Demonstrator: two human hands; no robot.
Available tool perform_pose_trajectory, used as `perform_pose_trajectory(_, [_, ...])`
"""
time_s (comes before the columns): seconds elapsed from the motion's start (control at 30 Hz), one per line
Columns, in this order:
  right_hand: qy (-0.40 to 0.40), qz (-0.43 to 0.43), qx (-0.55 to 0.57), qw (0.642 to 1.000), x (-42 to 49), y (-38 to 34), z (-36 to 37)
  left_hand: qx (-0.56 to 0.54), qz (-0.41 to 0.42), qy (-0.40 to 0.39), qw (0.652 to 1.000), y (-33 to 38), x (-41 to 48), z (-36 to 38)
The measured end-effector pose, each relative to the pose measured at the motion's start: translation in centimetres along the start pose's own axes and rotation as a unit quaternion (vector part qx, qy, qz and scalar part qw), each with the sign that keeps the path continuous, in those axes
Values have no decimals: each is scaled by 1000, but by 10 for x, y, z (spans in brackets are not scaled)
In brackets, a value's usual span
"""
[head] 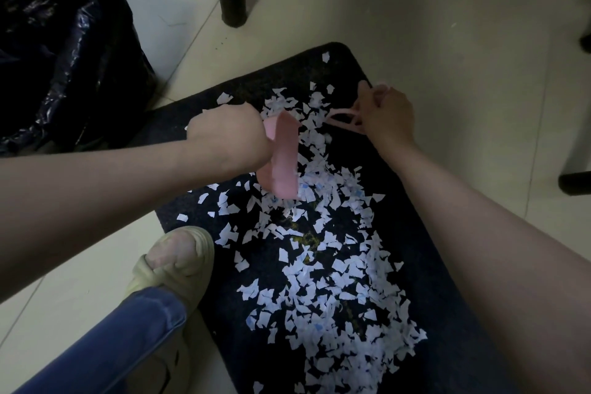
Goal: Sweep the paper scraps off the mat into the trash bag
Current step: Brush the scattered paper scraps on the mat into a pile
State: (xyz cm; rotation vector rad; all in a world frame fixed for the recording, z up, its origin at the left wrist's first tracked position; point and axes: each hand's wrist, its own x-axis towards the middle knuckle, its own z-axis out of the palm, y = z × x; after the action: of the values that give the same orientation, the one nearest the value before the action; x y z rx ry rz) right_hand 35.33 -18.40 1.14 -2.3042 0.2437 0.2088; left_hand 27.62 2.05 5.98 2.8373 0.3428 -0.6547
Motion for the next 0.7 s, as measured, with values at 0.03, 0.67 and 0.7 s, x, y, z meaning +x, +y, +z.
perform_pose_trajectory(0.03, [47, -16, 7, 999, 2, 1, 0, 1, 1, 0, 1000, -1, 0, 0])
perform_pose_trajectory(0.67, [168, -22, 70, 983, 29, 14, 13, 14, -11, 42, 999, -8, 18, -2])
perform_pose_trajectory(0.7, [137, -10, 92, 986, 31, 16, 17, 16, -12, 42, 999, -7, 19, -2])
